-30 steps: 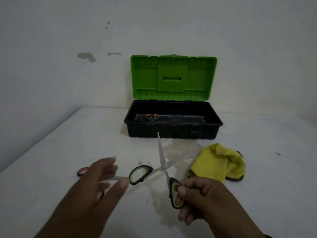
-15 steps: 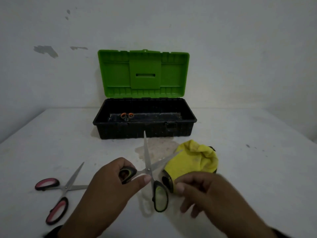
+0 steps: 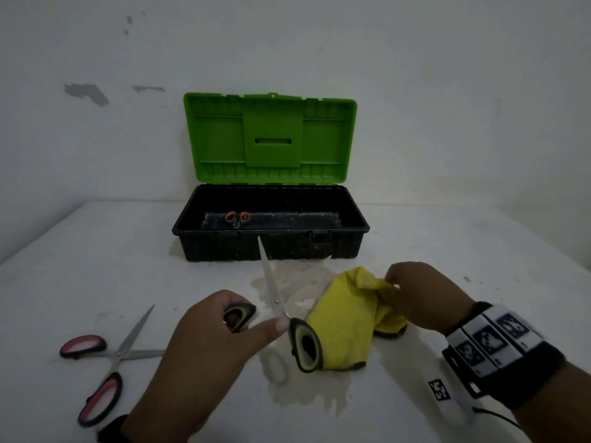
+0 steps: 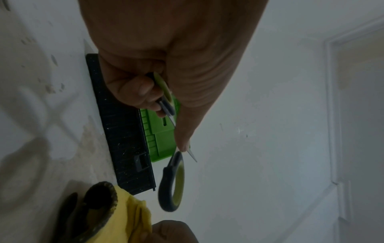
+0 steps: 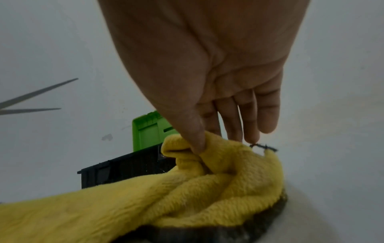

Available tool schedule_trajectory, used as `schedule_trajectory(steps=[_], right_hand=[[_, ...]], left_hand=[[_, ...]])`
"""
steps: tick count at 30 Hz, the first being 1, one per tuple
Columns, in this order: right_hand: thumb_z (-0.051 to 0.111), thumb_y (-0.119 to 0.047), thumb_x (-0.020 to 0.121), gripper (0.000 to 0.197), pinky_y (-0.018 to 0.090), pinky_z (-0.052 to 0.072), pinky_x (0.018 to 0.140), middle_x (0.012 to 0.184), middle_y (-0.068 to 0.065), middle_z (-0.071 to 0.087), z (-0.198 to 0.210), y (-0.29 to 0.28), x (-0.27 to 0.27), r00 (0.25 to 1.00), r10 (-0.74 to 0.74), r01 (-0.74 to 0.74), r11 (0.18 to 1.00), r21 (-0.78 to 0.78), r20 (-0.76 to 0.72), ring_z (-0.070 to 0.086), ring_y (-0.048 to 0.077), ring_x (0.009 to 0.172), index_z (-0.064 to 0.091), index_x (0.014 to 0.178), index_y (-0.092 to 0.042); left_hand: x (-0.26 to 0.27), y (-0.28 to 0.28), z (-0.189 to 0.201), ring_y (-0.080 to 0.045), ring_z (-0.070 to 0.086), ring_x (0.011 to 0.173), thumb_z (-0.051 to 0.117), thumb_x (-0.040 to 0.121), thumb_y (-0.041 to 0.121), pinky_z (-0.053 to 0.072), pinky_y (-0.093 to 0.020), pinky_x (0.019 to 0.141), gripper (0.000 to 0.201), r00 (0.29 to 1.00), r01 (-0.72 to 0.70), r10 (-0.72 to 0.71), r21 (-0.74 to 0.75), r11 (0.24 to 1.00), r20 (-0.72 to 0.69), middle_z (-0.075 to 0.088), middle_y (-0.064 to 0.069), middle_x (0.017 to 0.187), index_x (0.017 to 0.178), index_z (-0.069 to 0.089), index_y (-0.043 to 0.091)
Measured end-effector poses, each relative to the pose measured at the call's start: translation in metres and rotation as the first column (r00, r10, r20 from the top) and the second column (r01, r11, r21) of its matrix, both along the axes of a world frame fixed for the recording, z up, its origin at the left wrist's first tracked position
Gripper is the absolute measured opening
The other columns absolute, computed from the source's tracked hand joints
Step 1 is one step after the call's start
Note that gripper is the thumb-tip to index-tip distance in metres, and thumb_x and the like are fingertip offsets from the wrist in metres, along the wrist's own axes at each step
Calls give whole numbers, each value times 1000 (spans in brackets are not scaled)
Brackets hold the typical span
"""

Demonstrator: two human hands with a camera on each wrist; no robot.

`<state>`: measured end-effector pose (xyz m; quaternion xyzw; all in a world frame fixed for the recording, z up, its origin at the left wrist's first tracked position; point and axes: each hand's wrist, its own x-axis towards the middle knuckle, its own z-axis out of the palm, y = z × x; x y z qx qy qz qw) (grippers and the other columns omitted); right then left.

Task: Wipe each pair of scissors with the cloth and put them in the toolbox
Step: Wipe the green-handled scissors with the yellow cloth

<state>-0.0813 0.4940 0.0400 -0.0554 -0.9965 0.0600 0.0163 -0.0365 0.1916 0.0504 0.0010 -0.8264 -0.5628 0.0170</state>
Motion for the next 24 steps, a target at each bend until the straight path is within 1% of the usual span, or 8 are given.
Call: schedule_trajectory(steps=[3, 5, 7, 10, 13, 17, 21, 24], right_hand=[[62, -40, 89, 31, 23, 37, 57, 76, 1, 63, 2, -2, 2, 989, -29, 11, 992, -123, -144, 56, 14, 71, 63, 74, -13], [70, -39, 83, 35, 21, 34, 56, 69, -2, 62, 6, -6, 9, 945, -62, -35, 958, -285, -322, 56, 9, 65, 58, 61, -15], [75, -30, 81, 35, 17, 38, 65, 82, -6, 66, 11, -13, 20, 872, -113, -118, 897, -427, -477, 60, 4, 76, 54, 56, -15], [72, -29, 81, 35, 4, 41, 74, 97, -16, 69, 19, -33, 39, 773, -98, -260, 852, -454, -626, 61, -6, 93, 50, 56, -18], [71, -32, 83, 39, 7, 45, 65, 81, -16, 72, 22, -55, 54, 766, -94, -354, 764, -539, -636, 67, -2, 80, 50, 54, -17], [75, -32, 79, 40, 14, 38, 46, 53, 1, 55, 18, -78, 61, 811, -88, -296, 791, -535, -579, 54, 14, 52, 48, 53, -20], [72, -45, 74, 28, 20, 46, 49, 61, 0, 62, 23, -98, 66, 848, -38, -338, 728, -596, -528, 58, 14, 59, 60, 63, -22], [71, -37, 78, 8, 12, 48, 60, 77, -12, 67, 24, -105, 69, 863, 32, -379, 702, -603, -505, 62, 7, 73, 68, 76, -31]], left_hand=[[0, -2, 2, -13, 50, 56, 84, 52, 56, 46, -30, 54, 48, 1000, -16, 16, 23, 1000, -2, 59, 3, 63, 76, 64, 19], [-1, -3, 2, -15, 51, 58, 84, 53, 56, 47, -34, 55, 47, 999, -28, 28, 18, 999, -15, 62, -2, 67, 76, 65, 19], [-3, -2, 4, -21, 56, 63, 83, 55, 55, 50, -35, 58, 45, 999, -32, 32, -6, 999, -29, 65, -6, 74, 76, 66, 19], [-4, 2, 5, -22, 52, 60, 83, 56, 55, 47, -34, 56, 47, 998, -30, 30, -10, 999, -61, 62, -15, 75, 75, 65, 15], [-5, 7, 6, -13, 45, 56, 83, 56, 55, 42, -28, 51, 50, 997, -30, 30, 4, 1000, -66, 59, -17, 73, 74, 63, 12], [-6, 12, 8, -12, 41, 51, 83, 56, 55, 38, -28, 48, 50, 998, -39, 40, 26, 999, -57, 57, -17, 68, 71, 62, 12], [-6, 14, 5, -7, 39, 47, 82, 56, 56, 37, -20, 44, 47, 996, -45, 46, 13, 999, -81, 56, -12, 63, 69, 62, 15], [-5, 16, 3, -5, 42, 50, 81, 58, 56, 37, -13, 42, 44, 992, -56, 52, -33, 998, -112, 54, 1, 60, 70, 61, 19]])
